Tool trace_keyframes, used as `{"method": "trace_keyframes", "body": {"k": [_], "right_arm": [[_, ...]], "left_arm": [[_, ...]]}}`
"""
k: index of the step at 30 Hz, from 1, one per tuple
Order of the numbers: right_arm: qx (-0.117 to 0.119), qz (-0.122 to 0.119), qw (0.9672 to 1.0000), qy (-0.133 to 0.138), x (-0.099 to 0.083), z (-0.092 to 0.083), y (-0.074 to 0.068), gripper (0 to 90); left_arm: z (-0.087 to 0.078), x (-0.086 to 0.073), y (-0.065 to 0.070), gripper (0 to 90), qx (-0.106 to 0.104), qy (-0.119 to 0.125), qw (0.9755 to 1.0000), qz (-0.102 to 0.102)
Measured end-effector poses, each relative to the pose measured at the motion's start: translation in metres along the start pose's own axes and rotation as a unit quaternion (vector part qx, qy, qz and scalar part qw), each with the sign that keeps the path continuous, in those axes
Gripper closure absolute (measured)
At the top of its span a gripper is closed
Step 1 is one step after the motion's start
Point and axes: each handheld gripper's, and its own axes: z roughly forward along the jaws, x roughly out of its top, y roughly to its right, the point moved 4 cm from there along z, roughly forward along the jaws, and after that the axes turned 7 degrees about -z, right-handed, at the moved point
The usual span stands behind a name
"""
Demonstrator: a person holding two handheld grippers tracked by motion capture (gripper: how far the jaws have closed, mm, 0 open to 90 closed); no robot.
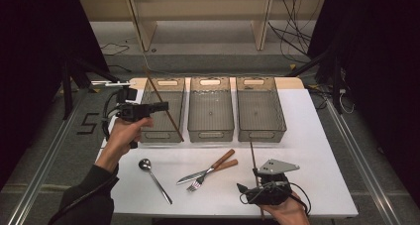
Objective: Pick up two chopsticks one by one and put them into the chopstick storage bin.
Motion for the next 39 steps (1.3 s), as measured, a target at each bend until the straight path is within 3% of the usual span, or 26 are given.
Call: {"method": "trace_keyframes", "body": {"k": [6, 11, 20, 33, 39], "right_arm": [[-0.002, 0.004, 0.9999, 0.015, -0.002, -0.003, 0.001, 25.9], [-0.004, 0.007, 0.9999, 0.008, -0.004, -0.003, 0.003, 24.7], [-0.005, 0.008, 0.9999, 0.005, -0.006, -0.003, 0.004, 24.9], [-0.006, 0.008, 0.9999, 0.008, -0.007, -0.004, 0.005, 25.5], [-0.007, 0.009, 0.9999, 0.007, -0.007, -0.004, 0.006, 25.4]], "left_arm": [[0.006, 0.016, -0.013, 84.2, 0.026, 0.003, 0.9997, -0.002], [0.011, 0.026, -0.024, 84.1, 0.053, 0.006, 0.9986, 0.002], [0.023, 0.039, -0.041, 84.1, 0.074, 0.004, 0.9971, -0.015], [0.041, 0.028, -0.056, 84.1, 0.092, -0.014, 0.9953, -0.028], [0.046, 0.025, -0.057, 84.0, 0.092, -0.023, 0.9951, -0.03]]}}
